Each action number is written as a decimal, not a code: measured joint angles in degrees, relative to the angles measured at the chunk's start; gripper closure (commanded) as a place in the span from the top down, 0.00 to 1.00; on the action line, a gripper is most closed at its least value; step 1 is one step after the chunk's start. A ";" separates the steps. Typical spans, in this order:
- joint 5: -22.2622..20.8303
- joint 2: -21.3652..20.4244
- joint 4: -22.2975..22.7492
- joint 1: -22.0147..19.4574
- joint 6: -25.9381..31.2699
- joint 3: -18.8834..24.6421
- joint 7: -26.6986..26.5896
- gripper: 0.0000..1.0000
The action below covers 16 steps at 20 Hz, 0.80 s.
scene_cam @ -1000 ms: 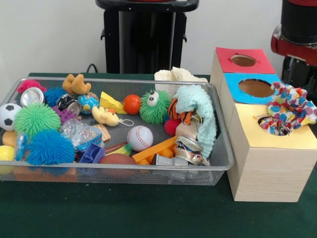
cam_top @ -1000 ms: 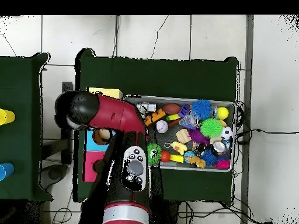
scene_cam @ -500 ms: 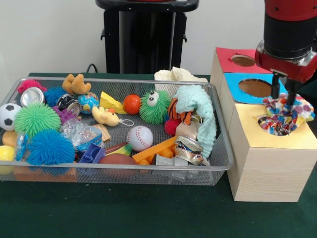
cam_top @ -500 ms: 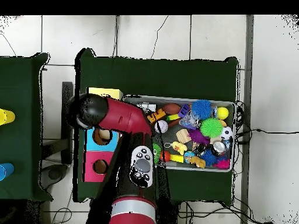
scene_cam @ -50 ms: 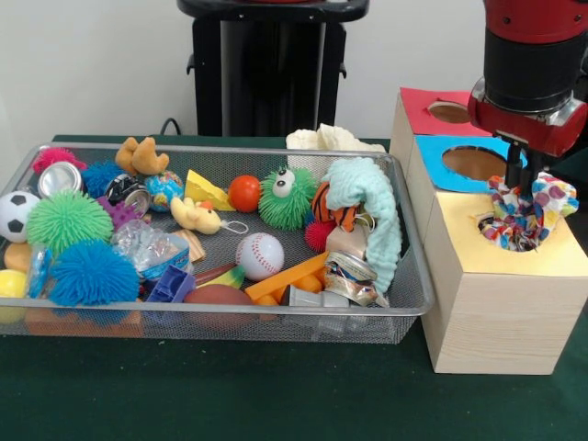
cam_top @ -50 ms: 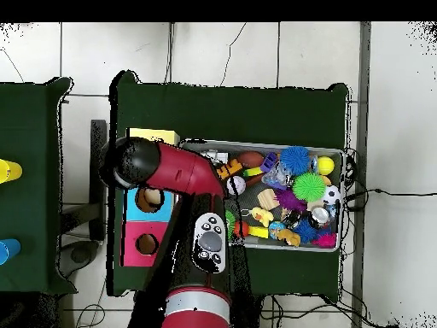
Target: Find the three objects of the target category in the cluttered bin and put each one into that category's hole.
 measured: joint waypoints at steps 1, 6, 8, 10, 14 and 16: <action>0.00 0.01 -0.01 -0.04 0.00 -0.01 0.00 0.00; 0.02 0.95 -1.02 0.00 0.04 -0.21 0.00 0.00; 0.04 1.49 -1.58 0.07 0.07 -0.46 0.00 0.00; 0.02 2.41 -3.10 0.32 0.11 -1.07 0.00 0.00; -0.45 3.71 -5.54 0.45 0.04 -2.05 0.00 0.00; -0.98 4.91 -7.04 0.47 -0.02 -2.83 0.00 0.00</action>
